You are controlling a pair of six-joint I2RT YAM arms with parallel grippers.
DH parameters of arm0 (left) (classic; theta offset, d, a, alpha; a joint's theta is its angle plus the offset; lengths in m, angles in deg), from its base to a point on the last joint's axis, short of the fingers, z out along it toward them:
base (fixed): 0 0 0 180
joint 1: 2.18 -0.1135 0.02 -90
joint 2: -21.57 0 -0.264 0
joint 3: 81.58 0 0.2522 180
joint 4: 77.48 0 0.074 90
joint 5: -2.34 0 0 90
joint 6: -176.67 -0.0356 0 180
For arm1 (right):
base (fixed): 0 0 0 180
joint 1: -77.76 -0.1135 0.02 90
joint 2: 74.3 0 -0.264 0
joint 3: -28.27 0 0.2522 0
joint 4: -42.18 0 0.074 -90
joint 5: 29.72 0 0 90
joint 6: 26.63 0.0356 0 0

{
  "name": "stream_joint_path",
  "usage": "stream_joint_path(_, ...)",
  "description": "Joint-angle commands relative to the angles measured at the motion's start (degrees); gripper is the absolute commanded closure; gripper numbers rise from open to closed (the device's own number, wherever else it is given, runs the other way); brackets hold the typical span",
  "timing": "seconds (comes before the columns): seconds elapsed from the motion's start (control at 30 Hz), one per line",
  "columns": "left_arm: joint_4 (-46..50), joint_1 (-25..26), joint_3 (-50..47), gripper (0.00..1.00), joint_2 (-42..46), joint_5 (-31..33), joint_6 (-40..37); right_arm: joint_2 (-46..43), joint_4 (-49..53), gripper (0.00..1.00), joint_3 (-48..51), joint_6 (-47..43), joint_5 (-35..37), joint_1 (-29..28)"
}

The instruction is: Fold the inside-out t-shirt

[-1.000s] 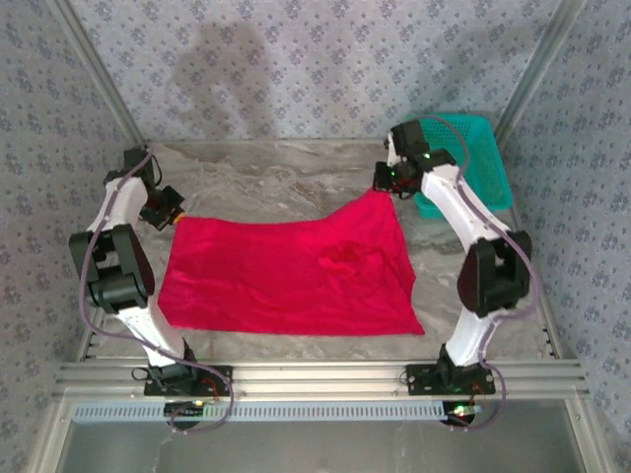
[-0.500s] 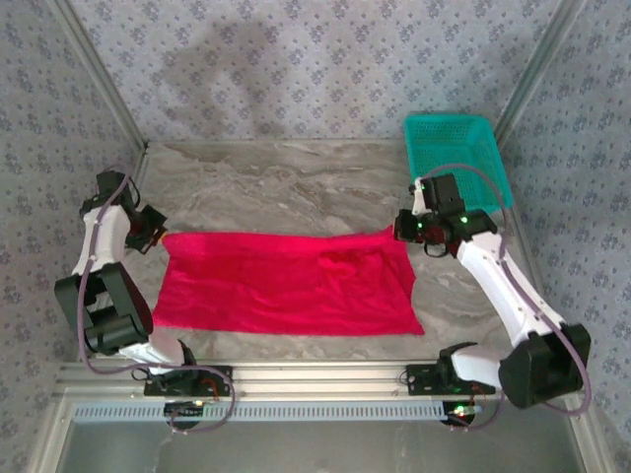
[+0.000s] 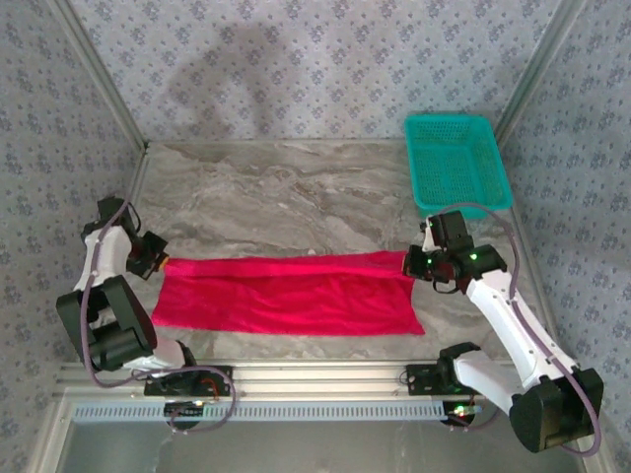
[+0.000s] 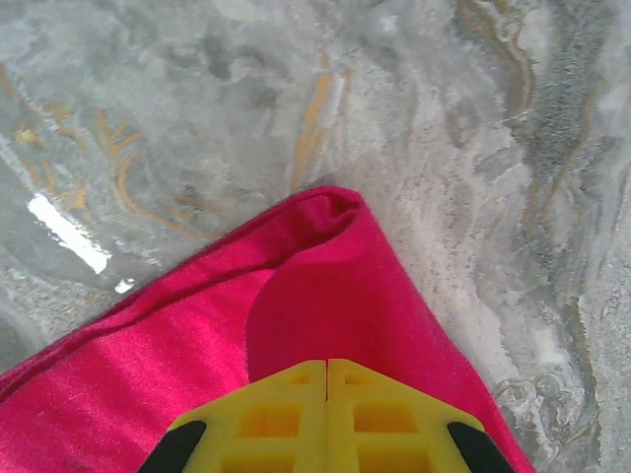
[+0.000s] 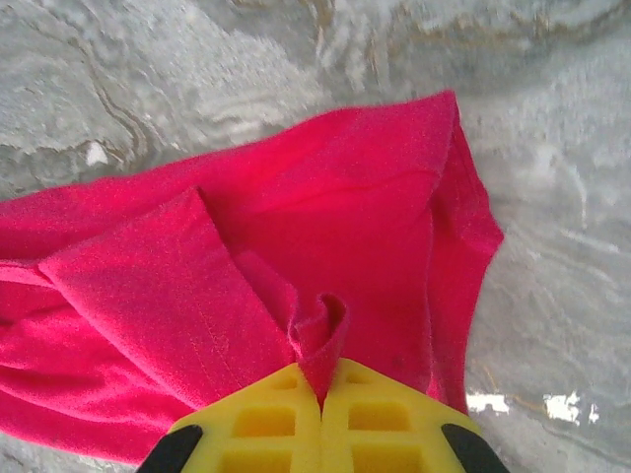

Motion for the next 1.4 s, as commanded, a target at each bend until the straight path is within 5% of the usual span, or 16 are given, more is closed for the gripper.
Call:
stream_joint_path(0.0, 1.6, -1.2, -0.2, 1.00, 2.7, 0.4, -0.8, -2.2, 3.0, 0.98, 1.0, 2.0, -0.5, 0.4)
stream_joint_path(0.3, 2.2, -1.5, 0.1, 1.00, 7.3, -0.3, 0.5, -4.9, 4.4, 0.96, 1.0, 2.5, -0.8, 0.6)
stream_joint_path(0.57, -1.6, -1.8, -12.6, 1.00, 14.9, 1.8, 5.4, -9.3, 1.4, 0.93, 10.6, 8.7, -2.1, 0.3)
stream_joint_path(0.7, -3.9, -2.5, -17.6, 1.00, 17.4, 2.0, 8.5, -14.2, 1.0, 0.72, 16.1, 13.9, -1.8, 0.0)
stream_joint_path(0.73, -4.0, -2.8, -18.1, 0.96, 18.0, 2.1, 9.0, -15.9, 1.2, 0.63, 16.9, 15.3, -1.3, 0.0)
stream_joint_path(0.77, -4.1, -3.3, -18.4, 0.86, 18.4, 2.1, 9.1, -17.6, 1.6, 0.60, 17.4, 16.4, -0.6, 0.0)
stream_joint_path(0.9, -4.8, -3.9, -16.2, 0.70, 20.5, 1.6, 9.0, -20.5, 1.8, 0.52, 16.3, 15.5, 1.9, -0.1)
stream_joint_path(1.0, -4.8, -2.3, -12.3, 0.68, 21.1, 2.1, 9.0, -16.5, -1.5, 0.53, 14.6, 12.8, 1.4, -0.9)
stream_joint_path(1.17, -6.6, 8.0, -8.6, 0.68, 19.6, 4.7, 10.1, -1.3, -10.6, 0.52, 10.6, 8.1, 1.1, -7.4)
stream_joint_path(1.37, -13.0, 18.9, -7.7, 0.68, 6.6, -1.1, 12.2, 16.7, -17.6, 0.42, 2.0, 1.7, 5.4, -15.9)
